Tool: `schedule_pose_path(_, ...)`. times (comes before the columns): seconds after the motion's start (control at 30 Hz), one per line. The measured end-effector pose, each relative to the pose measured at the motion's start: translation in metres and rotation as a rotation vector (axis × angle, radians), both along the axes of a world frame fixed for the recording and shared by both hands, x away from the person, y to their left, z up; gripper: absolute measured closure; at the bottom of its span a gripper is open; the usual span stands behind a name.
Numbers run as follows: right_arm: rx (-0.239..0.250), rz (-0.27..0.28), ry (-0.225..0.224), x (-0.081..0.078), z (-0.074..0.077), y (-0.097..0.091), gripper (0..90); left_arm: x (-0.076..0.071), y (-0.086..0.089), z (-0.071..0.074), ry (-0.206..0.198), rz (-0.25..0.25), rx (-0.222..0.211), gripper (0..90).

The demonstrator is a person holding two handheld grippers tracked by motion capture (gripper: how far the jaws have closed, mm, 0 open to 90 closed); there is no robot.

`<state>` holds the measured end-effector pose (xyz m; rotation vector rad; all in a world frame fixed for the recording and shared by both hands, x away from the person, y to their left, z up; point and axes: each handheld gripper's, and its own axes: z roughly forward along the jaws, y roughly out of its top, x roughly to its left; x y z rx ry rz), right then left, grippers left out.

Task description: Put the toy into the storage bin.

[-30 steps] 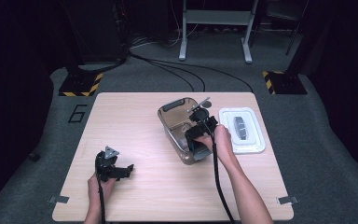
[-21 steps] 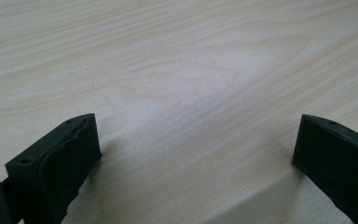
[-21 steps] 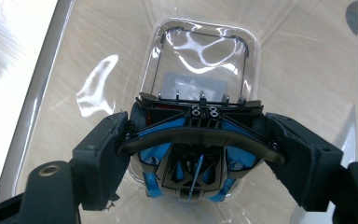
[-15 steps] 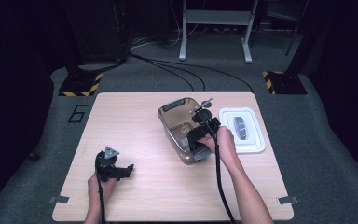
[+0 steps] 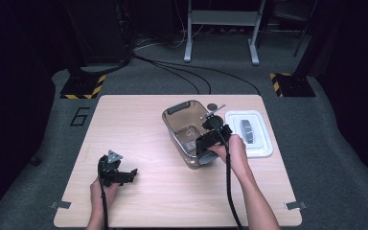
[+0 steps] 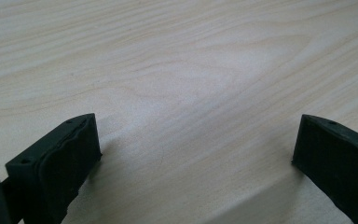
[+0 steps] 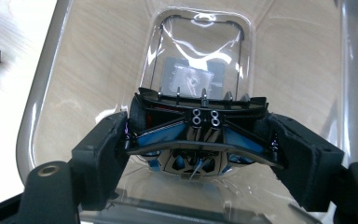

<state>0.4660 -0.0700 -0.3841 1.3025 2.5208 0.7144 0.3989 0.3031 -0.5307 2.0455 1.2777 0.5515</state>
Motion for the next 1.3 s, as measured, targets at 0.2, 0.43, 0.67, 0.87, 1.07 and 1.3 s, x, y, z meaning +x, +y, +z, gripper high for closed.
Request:
schedule_pose_path(0.2,0.013,-0.016,-0.014,-0.006,-0.001,-0.005,23.3,0.000,0.000,0.000,0.000,0.000,0.000,0.5)
schedule_pose_path(0.43,0.022,-0.025,-0.041,-0.010,-0.003,-0.005,23.4,0.000,-0.001,-0.001,-0.004,0.008,-0.011,0.5)
schedule_pose_path(0.67,0.009,-0.020,-0.055,-0.013,-0.004,0.001,23.2,0.000,-0.001,-0.001,-0.005,0.009,-0.010,0.5)
schedule_pose_path(0.87,0.006,-0.017,-0.058,-0.013,-0.004,0.001,23.1,0.000,-0.001,-0.001,-0.005,0.008,-0.012,0.5)
schedule_pose_path(1.07,0.011,-0.015,-0.057,-0.012,-0.004,0.001,22.9,0.000,0.000,0.000,0.000,0.000,0.001,0.5)
schedule_pose_path(1.3,0.010,-0.013,-0.048,-0.011,-0.003,-0.001,22.9,0.000,0.000,0.000,0.001,-0.001,-0.001,0.5)
